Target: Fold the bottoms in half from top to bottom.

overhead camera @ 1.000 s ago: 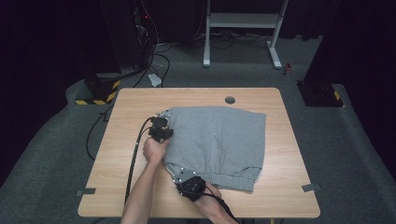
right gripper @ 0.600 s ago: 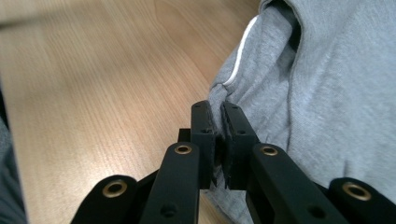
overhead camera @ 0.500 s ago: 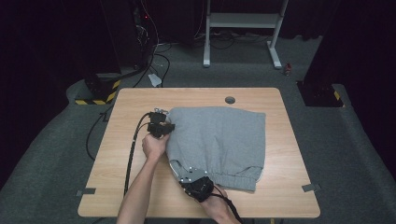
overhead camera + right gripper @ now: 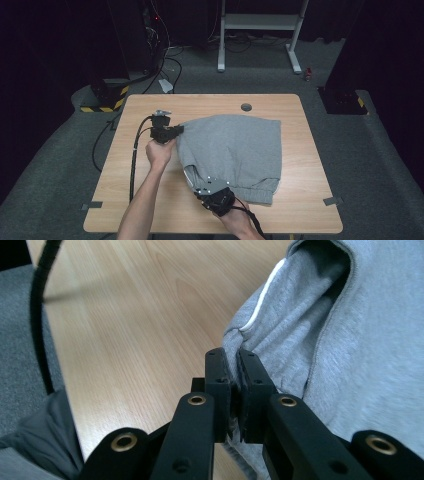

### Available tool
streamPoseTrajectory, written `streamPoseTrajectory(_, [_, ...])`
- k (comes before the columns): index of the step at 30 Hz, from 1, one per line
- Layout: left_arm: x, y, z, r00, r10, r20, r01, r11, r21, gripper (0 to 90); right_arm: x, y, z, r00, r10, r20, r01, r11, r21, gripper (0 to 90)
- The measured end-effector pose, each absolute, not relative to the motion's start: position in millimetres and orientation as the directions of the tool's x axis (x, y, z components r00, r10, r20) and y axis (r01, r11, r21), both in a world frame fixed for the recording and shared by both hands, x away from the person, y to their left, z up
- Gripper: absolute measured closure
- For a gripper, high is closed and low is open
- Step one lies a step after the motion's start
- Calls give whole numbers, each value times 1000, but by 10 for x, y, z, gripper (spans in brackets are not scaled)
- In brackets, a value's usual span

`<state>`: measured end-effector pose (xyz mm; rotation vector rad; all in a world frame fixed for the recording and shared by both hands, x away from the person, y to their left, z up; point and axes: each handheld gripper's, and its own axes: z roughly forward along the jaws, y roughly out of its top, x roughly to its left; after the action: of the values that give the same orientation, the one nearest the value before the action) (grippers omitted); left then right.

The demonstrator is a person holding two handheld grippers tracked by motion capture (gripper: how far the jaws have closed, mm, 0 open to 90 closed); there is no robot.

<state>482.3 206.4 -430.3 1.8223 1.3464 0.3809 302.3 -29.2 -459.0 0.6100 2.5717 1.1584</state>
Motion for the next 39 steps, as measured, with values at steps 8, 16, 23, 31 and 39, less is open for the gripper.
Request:
streamPoseTrajectory(8, [4644,2409,-3979,347,912,-217,634,-58,771,852,3014,-162,-4309,-910,413,-37,226,571,789,852])
streamPoseTrajectory(16, [4597,2405,-3606,378,915,-142,589,-119,800,851,3021,-221,-4108,-912,410,-17,203,487,850,851])
streamPoseTrajectory(23, [4730,2058,-3621,430,892,-136,564,-148,812,850,3047,-404,-4186,-893,450,-4,230,464,855,851])
streamPoseTrajectory(31, [4798,1740,-3561,476,872,-116,528,-178,831,849,3035,-641,-4227,-869,495,-17,233,439,868,851])
streamPoseTrajectory(39, [4866,1374,-3644,523,848,-91,490,-211,846,848,3018,-929,-4372,-836,549,10,272,399,876,851])
